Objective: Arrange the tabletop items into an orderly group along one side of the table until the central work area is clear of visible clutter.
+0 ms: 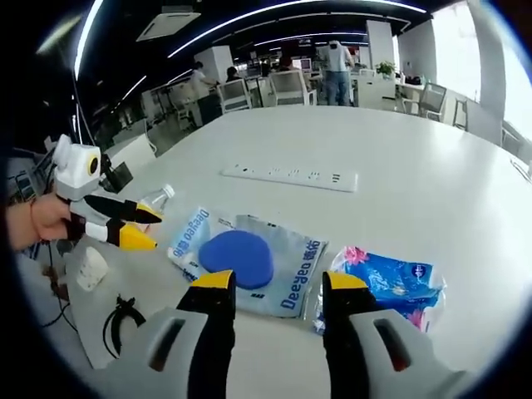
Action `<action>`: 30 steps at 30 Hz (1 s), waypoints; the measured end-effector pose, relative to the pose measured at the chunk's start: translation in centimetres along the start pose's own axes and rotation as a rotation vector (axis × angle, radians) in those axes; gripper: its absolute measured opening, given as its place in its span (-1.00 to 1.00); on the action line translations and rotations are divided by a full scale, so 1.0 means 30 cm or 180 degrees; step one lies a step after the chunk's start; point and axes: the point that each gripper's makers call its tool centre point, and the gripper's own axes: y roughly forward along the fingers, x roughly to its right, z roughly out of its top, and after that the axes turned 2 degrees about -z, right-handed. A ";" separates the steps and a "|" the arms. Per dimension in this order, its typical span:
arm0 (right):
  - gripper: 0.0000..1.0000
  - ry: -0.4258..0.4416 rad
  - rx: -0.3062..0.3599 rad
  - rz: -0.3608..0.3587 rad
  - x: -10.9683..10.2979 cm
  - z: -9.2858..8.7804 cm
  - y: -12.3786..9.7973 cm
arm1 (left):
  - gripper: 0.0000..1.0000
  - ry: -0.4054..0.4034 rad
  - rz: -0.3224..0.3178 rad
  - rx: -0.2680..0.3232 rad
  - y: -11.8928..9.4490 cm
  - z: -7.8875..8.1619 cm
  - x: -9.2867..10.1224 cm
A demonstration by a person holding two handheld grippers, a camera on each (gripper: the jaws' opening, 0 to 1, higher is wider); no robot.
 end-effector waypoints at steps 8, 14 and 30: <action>-0.03 -0.0041 0.0012 0.0110 -0.040 0.028 -0.017 | 0.02 -0.0022 -0.0042 0.0031 -0.049 0.009 0.005; 0.04 -0.0046 0.0023 0.0211 -0.070 0.049 -0.030 | 0.07 -0.0024 -0.0049 0.0041 -0.090 0.007 0.007; 0.11 0.0038 0.0049 0.0449 -0.159 0.087 -0.046 | 0.17 -0.0033 -0.0011 0.0180 -0.227 0.010 -0.011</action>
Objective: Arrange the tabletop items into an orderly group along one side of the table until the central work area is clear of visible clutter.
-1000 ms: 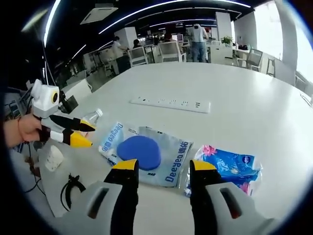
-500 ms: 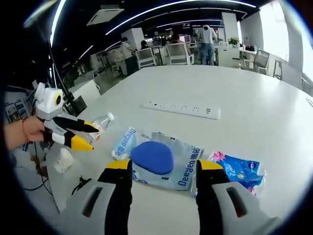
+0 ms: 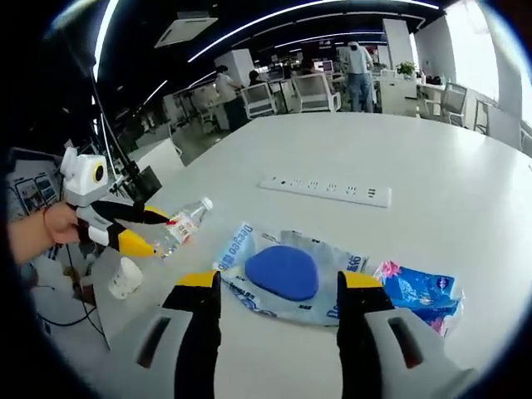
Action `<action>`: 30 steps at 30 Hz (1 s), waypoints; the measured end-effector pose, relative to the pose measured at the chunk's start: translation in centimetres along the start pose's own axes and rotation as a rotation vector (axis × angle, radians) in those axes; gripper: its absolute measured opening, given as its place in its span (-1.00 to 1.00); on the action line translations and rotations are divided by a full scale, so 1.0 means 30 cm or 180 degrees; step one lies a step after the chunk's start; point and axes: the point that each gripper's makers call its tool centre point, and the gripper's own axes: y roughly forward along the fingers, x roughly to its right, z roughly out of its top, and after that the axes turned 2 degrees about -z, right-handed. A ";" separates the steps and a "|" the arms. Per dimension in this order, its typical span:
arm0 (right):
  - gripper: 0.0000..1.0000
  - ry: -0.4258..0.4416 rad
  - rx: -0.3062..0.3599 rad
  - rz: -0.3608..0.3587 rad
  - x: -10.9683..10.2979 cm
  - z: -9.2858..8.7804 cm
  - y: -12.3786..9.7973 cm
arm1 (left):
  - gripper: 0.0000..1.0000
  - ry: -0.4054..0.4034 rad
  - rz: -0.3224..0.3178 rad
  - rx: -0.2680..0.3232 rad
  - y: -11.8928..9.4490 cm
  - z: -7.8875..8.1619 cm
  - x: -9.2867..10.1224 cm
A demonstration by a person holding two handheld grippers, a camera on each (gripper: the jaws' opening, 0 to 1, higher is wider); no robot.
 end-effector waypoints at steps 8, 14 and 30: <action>0.12 0.0019 0.0030 0.0125 -0.064 0.025 0.008 | 0.23 -0.0044 0.0014 0.0069 -0.071 -0.011 -0.016; 0.13 -0.0012 0.0019 0.0202 -0.118 0.035 0.010 | 0.31 -0.0085 0.0022 0.0108 -0.131 -0.025 -0.024; 0.15 -0.0069 0.0045 0.0393 -0.247 0.067 0.017 | 0.42 -0.0112 0.0081 0.0234 -0.276 -0.051 -0.041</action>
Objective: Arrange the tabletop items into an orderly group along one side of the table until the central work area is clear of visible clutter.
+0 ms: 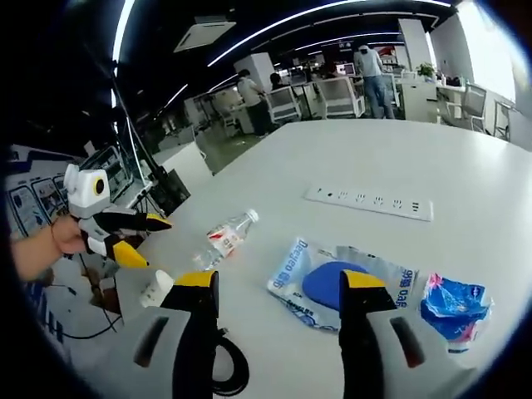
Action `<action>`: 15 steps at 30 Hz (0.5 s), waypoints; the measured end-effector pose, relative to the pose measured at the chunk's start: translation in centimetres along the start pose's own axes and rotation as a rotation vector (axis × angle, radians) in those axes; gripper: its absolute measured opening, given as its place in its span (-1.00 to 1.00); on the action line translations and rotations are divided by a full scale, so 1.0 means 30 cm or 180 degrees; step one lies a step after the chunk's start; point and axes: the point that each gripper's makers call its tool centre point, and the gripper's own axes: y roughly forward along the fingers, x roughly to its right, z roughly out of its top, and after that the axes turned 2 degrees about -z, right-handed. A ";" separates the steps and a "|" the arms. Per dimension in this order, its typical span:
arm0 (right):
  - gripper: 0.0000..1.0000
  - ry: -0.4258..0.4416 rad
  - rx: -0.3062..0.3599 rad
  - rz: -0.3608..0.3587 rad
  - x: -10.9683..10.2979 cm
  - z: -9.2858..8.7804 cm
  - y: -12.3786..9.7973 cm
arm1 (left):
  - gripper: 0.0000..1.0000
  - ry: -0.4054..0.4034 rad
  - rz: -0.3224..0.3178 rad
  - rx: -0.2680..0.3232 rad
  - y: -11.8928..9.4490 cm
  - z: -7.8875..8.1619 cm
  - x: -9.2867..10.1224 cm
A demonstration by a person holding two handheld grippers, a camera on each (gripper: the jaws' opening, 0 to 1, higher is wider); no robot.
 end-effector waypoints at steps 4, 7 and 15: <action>0.17 0.0021 0.0004 0.0071 -0.034 0.013 0.019 | 0.44 -0.0017 0.0024 0.0032 -0.038 -0.008 -0.012; 0.19 0.0019 0.0000 0.0111 -0.060 0.020 0.038 | 0.45 -0.0037 0.0036 0.0044 -0.065 -0.017 -0.021; 0.19 -0.0005 -0.0009 0.0213 -0.133 0.048 0.093 | 0.46 -0.0101 0.0095 0.0106 -0.136 -0.030 -0.067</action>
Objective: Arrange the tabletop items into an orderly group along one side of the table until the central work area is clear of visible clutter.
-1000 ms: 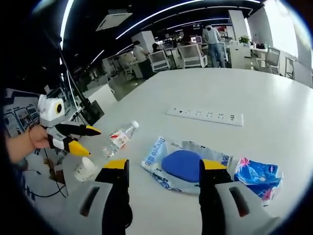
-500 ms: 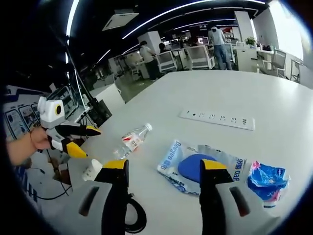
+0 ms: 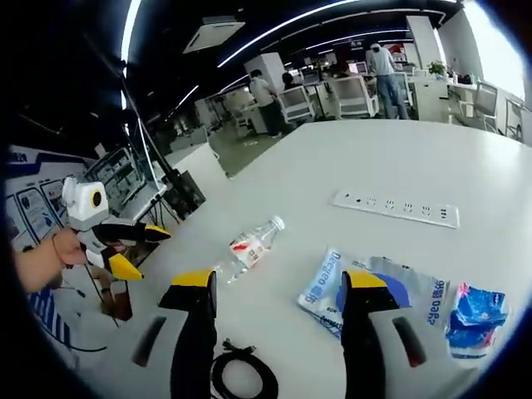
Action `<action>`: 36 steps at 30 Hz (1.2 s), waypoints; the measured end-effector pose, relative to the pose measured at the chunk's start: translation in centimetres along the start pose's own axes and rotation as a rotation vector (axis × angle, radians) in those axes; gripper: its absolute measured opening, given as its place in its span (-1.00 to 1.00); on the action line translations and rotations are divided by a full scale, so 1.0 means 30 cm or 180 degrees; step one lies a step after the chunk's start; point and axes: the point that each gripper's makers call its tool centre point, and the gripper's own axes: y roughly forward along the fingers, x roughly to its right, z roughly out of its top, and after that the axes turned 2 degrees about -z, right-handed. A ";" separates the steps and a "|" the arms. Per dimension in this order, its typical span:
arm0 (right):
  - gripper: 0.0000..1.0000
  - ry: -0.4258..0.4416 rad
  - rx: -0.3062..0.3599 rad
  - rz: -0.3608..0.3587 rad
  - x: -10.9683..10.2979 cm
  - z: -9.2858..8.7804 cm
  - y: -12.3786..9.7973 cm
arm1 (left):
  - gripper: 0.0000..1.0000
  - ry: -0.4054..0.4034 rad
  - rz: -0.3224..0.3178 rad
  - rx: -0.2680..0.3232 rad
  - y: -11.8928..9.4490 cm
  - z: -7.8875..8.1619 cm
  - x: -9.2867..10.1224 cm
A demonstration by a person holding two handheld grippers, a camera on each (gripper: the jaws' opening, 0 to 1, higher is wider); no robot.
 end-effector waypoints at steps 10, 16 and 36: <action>0.18 -0.0019 -0.0056 0.0131 -0.079 0.024 0.104 | 0.45 -0.0057 0.0046 0.0066 -0.078 -0.016 -0.061; 0.19 -0.0040 -0.0113 0.0209 -0.116 0.022 0.162 | 0.45 -0.0107 0.0080 0.0090 -0.106 -0.032 -0.091; 0.15 0.0204 -0.0278 0.0410 -0.095 0.021 0.373 | 0.43 -0.0313 0.0111 0.0243 -0.129 -0.049 -0.172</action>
